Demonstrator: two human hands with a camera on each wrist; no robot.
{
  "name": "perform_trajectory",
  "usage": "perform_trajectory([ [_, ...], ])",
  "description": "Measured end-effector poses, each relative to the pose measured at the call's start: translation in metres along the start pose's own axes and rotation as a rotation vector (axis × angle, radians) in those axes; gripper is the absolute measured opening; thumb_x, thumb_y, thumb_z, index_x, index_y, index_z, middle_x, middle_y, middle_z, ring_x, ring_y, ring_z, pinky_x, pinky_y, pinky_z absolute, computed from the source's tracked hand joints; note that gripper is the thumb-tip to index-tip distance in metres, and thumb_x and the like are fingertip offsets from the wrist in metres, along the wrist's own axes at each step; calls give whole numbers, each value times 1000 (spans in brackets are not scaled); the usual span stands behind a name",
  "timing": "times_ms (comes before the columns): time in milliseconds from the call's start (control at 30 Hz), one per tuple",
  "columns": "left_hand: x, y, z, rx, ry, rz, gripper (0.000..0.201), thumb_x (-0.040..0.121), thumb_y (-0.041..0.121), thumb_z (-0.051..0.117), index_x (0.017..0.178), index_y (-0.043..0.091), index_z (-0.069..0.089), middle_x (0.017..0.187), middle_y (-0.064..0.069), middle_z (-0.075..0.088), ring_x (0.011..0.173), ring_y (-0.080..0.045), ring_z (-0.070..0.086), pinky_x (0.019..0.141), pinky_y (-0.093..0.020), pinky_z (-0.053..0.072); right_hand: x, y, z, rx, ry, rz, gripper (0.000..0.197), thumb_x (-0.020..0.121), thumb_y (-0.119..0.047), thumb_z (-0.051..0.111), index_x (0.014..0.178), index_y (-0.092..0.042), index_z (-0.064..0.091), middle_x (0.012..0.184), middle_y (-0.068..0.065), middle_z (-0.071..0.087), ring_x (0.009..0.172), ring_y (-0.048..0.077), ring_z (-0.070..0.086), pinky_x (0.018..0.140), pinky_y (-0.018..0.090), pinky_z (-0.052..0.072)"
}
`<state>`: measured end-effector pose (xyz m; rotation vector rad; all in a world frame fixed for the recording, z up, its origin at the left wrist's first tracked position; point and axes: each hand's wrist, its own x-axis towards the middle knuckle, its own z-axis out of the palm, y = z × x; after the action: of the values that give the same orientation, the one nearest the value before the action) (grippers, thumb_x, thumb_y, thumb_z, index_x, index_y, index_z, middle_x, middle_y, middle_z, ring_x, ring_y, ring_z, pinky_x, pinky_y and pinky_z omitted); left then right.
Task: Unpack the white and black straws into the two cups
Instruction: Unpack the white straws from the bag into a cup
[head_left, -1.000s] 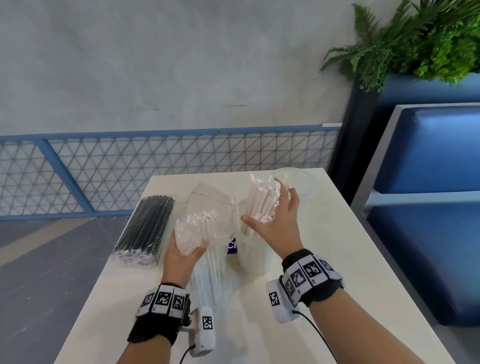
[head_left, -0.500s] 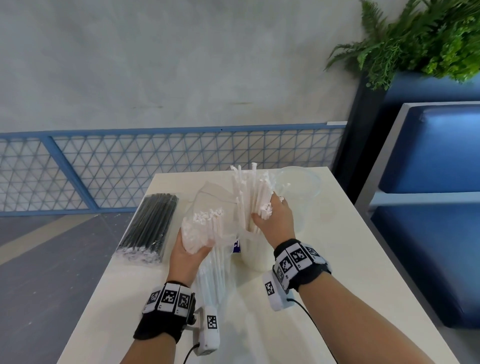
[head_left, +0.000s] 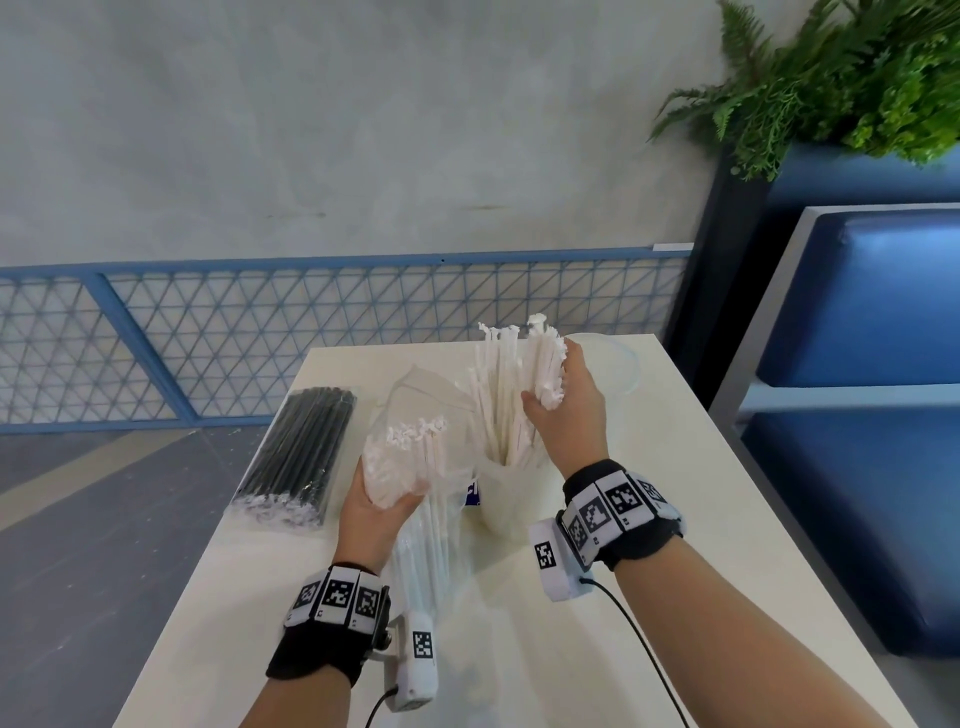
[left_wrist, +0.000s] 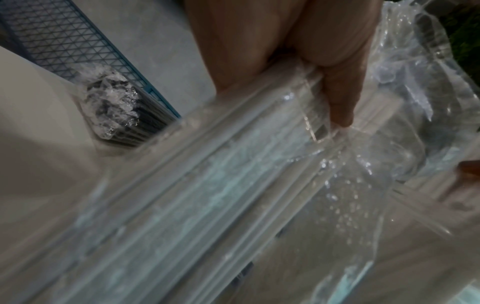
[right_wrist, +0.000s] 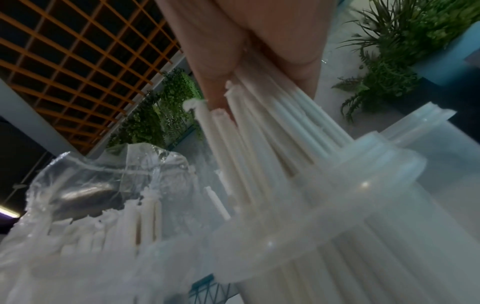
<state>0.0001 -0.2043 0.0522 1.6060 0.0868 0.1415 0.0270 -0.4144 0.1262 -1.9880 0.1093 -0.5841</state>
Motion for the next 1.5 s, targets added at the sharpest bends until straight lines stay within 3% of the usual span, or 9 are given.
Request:
perform_trajectory([
  [100, 1, -2, 0, 4, -4, -4, 66, 71, 10, 77, 129, 21, 47, 121, -3, 61, 115, -20, 56, 103, -40, 43, -2, -2, -1, 108, 44, -74, 52, 78, 3, 61, 121, -23, 48, 109, -1, 59, 97, 12, 55, 71, 0, 36],
  [333, -2, 0, -1, 8, -8, -4, 66, 72, 11, 77, 129, 23, 46, 120, -1, 59, 115, -19, 54, 101, -36, 41, -18, -19, 2, 72, 188, -344, 27, 81, 1, 59, 106, -7, 60, 102, 5, 60, 93, 4, 54, 84, 5, 39],
  [467, -1, 1, -1, 16, -20, 25, 65, 72, 8, 77, 128, 19, 46, 118, -1, 58, 115, -18, 52, 98, -32, 40, -41, -36, 17, 158, -48, -444, 19, 84, 1, 57, 101, -5, 62, 96, 4, 64, 87, -2, 56, 81, 8, 44],
  [667, -7, 3, -8, -34, -131, 32, 55, 66, 12, 81, 103, 42, 54, 106, 15, 64, 100, 4, 59, 86, -23, 44, -57, -21, 44, 84, -340, -225, 35, 87, -14, 61, 120, -12, 52, 117, 1, 58, 104, 6, 53, 94, 23, 45],
  [767, -8, 0, -14, -57, -166, 11, 54, 55, 25, 81, 101, 40, 58, 98, 19, 71, 99, 3, 62, 83, -22, 48, -61, -13, 49, 74, -415, -166, 43, 83, -17, 66, 123, -15, 51, 118, 0, 60, 101, 11, 55, 93, 25, 47],
  [933, -8, -1, -20, -61, -255, -2, 51, 58, 22, 84, 103, 32, 59, 97, 19, 72, 100, -3, 65, 78, -19, 53, -67, -3, 55, 56, -508, -116, 50, 76, -22, 73, 121, -18, 53, 106, 3, 67, 95, 18, 63, 87, 27, 52],
  [1033, -8, -2, -21, -57, -294, -43, 79, 36, 52, 88, 105, 28, 60, 99, 14, 73, 98, -3, 66, 75, -15, 53, -70, -2, 55, 106, -522, -77, 51, 73, -19, 76, 119, -15, 55, 103, 2, 67, 94, 14, 63, 85, 19, 51],
  [1300, -9, -3, -16, 11, -359, -71, 51, 63, 13, 83, 110, 15, 62, 87, 14, 74, 89, 0, 68, 69, -13, 52, -78, 4, 57, 271, -462, 129, 38, 70, -15, 80, 104, -21, 63, 102, 1, 70, 97, 13, 65, 88, 31, 54],
  [1500, -12, -1, -12, 32, -394, -67, 57, 42, 42, 80, 95, 24, 65, 86, 19, 73, 87, 2, 68, 69, -12, 51, -81, 5, 57, 311, -415, 191, 35, 69, -16, 81, 100, -16, 64, 100, 4, 70, 96, 16, 66, 86, 30, 54],
])
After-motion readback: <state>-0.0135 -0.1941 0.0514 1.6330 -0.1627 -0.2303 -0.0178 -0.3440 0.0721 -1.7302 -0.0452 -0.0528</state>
